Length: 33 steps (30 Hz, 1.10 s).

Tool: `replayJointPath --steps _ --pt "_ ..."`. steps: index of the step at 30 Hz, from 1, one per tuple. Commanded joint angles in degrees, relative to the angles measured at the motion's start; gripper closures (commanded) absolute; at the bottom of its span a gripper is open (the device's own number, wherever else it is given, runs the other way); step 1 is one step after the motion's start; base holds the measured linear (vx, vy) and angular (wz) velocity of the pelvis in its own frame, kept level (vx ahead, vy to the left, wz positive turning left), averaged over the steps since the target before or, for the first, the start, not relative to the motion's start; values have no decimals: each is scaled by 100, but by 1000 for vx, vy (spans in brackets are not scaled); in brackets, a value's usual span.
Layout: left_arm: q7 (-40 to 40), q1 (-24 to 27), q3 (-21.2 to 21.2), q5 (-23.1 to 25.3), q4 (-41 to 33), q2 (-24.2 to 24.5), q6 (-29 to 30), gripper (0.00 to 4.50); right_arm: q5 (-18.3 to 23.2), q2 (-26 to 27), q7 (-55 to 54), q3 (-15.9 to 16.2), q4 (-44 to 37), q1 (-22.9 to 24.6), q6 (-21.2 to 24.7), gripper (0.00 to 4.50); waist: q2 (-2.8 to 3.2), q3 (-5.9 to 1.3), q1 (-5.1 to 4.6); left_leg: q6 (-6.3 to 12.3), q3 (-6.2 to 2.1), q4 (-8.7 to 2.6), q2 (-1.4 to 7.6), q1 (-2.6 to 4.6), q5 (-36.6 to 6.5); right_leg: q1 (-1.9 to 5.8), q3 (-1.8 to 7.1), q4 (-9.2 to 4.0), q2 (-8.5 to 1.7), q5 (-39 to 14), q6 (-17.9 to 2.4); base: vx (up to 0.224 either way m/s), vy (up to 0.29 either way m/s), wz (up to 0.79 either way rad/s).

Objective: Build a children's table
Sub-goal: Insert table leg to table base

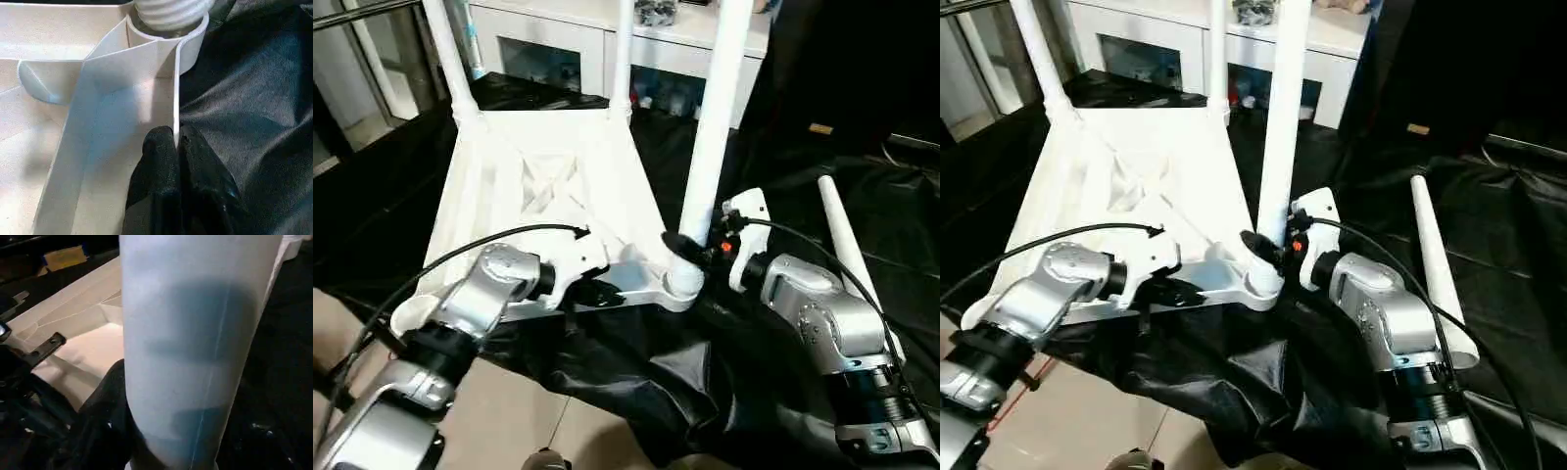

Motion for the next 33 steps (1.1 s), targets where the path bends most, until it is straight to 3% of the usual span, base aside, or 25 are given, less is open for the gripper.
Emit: replayJointPath --steps 1,14,21,29,32,33 --pt "76 9 28 80 182 -34 77 450 9 -63 -1 -6 -17 34 12 263 38 -435 -18 -206 -18 -391 113 71 -1145 298 287 -451 -459 -1134 -841 0 0 0" --pt "85 -123 114 58 344 -126 -42 450 -150 126 -17 -54 821 -186 -424 263 65 -428 -30 -219 -22 -397 112 78 -1294 287 281 -479 -463 -1300 -867 0 0 0" --pt "597 -387 333 126 762 -318 -279 450 -121 236 53 -166 1470 -413 -740 263 68 -434 -22 -219 -30 -397 112 87 -1369 288 279 -508 -477 -1542 -804 0 0 0" --pt "978 -560 482 166 1045 -452 -367 450 -78 253 93 -292 1631 -203 -991 263 71 -435 -20 -176 -29 -397 111 80 -1399 288 270 -513 -470 -1494 -837 0 0 0" --pt "960 -592 507 178 1140 -474 -435 450 -46 287 105 -464 1822 16 -1318 263 71 -434 -18 -148 -30 -396 111 81 -1448 285 272 -532 -481 -1578 -822 0 0 0" --pt "960 -592 508 181 1154 -474 -448 450 -31 313 80 -528 1887 87 -1418 263 96 -430 -22 -146 -29 -400 111 85 -1492 273 271 -547 -475 -1628 -834 0 0 0"
